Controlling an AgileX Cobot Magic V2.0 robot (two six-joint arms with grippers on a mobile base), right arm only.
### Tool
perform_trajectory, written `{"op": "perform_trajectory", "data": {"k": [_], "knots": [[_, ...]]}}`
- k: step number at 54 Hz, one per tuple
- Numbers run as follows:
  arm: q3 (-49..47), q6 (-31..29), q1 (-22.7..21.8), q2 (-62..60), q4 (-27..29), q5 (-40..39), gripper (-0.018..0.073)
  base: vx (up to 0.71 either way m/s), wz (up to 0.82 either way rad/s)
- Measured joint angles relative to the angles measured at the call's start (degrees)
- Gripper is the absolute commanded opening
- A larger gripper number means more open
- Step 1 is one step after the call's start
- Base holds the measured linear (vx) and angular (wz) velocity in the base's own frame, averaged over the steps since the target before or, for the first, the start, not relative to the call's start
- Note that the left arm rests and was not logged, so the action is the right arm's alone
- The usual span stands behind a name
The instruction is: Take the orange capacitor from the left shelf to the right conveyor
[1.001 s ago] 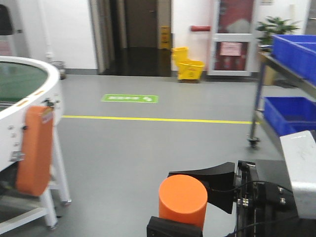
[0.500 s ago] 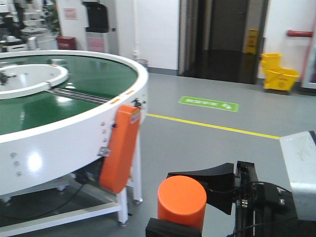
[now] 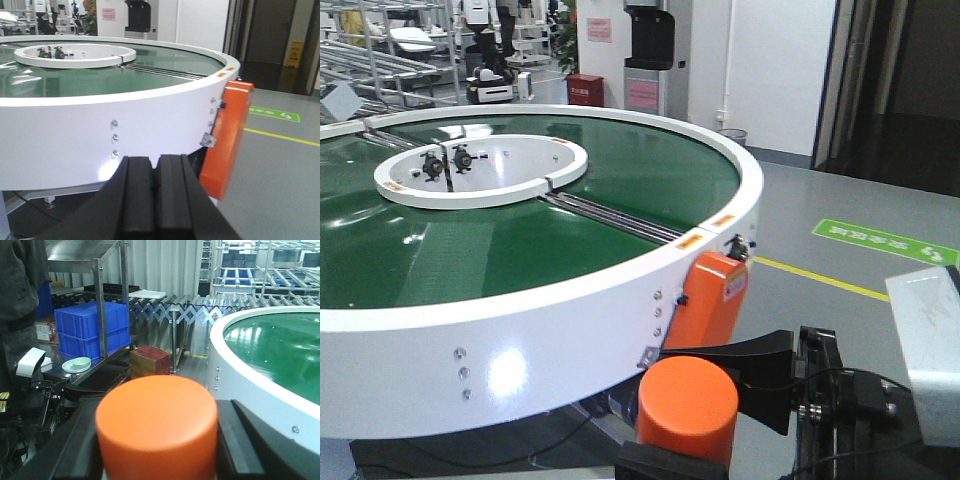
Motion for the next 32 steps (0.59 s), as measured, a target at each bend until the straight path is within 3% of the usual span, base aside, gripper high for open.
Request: {"op": "perform_trajectory", "data": {"k": [32], "knots": [[0.0,0.0,0.0,0.0,0.0,0.0,-0.0011,0.42,0.21]]}}
